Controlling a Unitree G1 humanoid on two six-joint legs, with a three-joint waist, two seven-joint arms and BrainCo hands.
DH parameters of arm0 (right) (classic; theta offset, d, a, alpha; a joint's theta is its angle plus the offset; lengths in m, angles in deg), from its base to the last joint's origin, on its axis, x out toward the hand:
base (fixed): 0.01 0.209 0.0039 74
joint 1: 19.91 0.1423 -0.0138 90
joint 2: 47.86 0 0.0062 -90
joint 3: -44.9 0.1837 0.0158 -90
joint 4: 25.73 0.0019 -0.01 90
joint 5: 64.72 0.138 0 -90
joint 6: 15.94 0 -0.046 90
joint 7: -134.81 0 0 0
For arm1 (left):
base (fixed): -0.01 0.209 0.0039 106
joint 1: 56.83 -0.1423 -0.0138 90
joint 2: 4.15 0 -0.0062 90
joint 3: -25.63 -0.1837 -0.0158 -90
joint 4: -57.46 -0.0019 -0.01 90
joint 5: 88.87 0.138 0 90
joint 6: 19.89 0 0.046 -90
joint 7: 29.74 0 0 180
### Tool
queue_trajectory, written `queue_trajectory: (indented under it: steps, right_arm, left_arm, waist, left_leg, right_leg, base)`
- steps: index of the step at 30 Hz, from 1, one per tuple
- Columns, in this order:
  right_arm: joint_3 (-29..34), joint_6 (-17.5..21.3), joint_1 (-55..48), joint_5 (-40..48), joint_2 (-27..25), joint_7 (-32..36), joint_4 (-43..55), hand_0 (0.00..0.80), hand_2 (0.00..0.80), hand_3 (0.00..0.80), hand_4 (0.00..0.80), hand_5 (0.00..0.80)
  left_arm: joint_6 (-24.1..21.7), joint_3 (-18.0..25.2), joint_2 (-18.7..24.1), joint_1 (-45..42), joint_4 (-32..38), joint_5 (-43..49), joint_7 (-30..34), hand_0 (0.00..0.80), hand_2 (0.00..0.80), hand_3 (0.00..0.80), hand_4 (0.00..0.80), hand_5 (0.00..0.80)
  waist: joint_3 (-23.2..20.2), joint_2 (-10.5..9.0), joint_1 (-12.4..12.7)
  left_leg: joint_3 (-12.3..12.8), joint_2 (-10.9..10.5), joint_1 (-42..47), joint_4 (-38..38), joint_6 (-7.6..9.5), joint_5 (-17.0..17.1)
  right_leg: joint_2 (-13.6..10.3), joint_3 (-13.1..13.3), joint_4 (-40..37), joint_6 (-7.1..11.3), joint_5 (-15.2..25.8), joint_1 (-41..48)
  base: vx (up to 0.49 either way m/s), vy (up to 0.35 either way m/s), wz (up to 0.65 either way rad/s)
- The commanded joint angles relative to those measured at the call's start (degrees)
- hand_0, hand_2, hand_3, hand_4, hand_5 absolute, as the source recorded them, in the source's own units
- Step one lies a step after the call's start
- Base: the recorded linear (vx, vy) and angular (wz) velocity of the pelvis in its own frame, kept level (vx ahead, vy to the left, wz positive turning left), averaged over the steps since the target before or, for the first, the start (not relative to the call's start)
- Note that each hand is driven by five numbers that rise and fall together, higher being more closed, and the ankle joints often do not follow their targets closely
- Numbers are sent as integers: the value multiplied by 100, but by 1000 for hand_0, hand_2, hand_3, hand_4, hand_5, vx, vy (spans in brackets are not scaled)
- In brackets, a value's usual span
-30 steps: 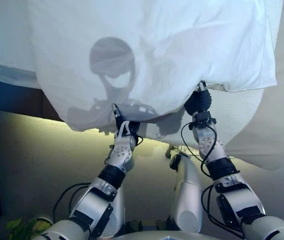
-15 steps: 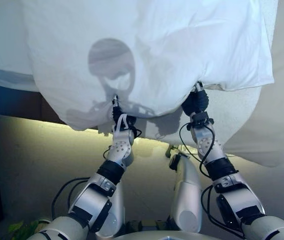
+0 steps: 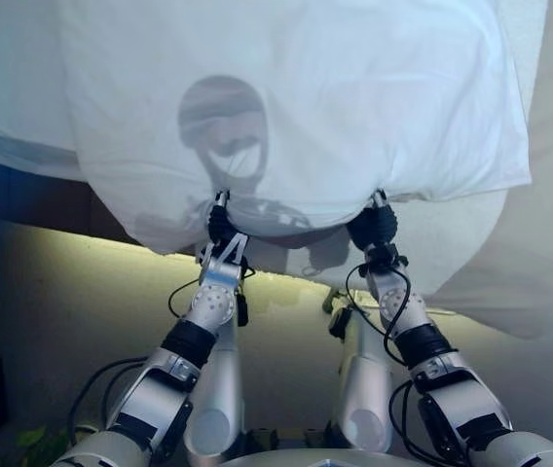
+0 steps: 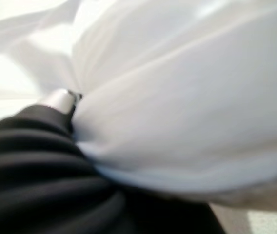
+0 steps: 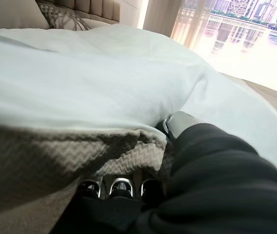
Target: Make the bed neatly
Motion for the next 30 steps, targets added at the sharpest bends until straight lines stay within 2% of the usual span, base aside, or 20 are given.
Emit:
queue_trajectory:
  steps: [1,3,4,12,18,24,27,28,29,30]
  right_arm:
    - [559,212,67,378,-454,502,127,0,0,0,0,0]
    - [638,124,75,653,-507,673,-26,0,0,0,0,0]
    - [701,65,95,839,-539,816,-133,0,0,0,0,0]
    - [1206,-261,304,1384,-848,1087,-795,0,0,0,0,0]
    - [1562,-463,460,2067,-1022,1467,-1187,0,0,0,0,0]
    - [1960,-470,535,2108,-1119,1633,-1397,0,0,0,0,0]
    - [2044,-538,602,2108,-1297,1598,-1581,0,0,0,0,0]
    - [2056,-556,619,2108,-1331,1590,-1608,0,0,0,0,0]
    - [2102,-589,649,2107,-1416,1561,-1662,0,0,0,0,0]
    - [2122,-603,664,2107,-1454,1551,-1681,0,0,0,0,0]
  left_arm:
    - [1,219,-69,216,425,464,327,800,800,800,800,800]
    - [12,307,4,218,419,492,357,800,800,800,800,800]
    - [38,358,48,233,407,502,399,800,800,800,800,800]
    - [116,575,176,122,288,181,594,800,800,800,800,800]
    - [279,685,235,58,194,95,682,800,800,800,800,800]
    - [360,737,359,60,174,-26,869,800,800,800,800,800]
    - [423,759,460,106,231,-111,864,800,800,800,800,800]
    - [432,760,479,110,241,-124,857,800,800,800,800,800]
    - [444,758,515,118,265,-142,836,800,800,800,800,800]
    - [453,765,531,116,253,-150,839,800,800,800,800,800]
  waist:
    - [1,414,141]
    - [1,423,151]
    - [1,420,157]
    - [1,533,206]
    - [1,507,271]
    - [1,516,266]
    - [1,519,269]
    - [1,517,271]
    - [1,498,274]
    - [1,495,274]
  left_leg:
    - [111,-59,144,-627,-159,642]
    - [110,-54,142,-582,-164,616]
    - [142,-64,48,-615,-127,793]
    - [68,-144,31,-536,-125,754]
    - [46,-135,7,-482,-124,719]
    - [42,-145,-16,-437,-105,683]
    - [-9,-140,41,-399,-136,531]
    - [-11,-141,41,-399,-135,530]
    - [35,-148,-35,-436,-95,690]
    - [-4,-144,28,-409,-120,564]
  right_leg:
    - [-398,108,319,452,548,163]
    - [-394,111,344,452,523,167]
    - [-417,41,271,364,672,103]
    - [-429,104,361,384,633,47]
    - [-435,76,373,410,618,67]
    - [-405,113,366,435,630,50]
    - [-380,182,405,526,535,89]
    - [-374,183,401,527,537,91]
    - [-387,105,320,452,679,41]
    - [-364,161,363,514,585,90]
  base:
    - [0,0,0]
    - [-31,5,0]
    - [-63,8,1]
    - [3,34,4]
    - [4,-23,1]
    - [6,-10,2]
    - [39,-21,1]
    - [-93,-24,1]
    - [-24,-33,1]
    - [-89,-25,0]
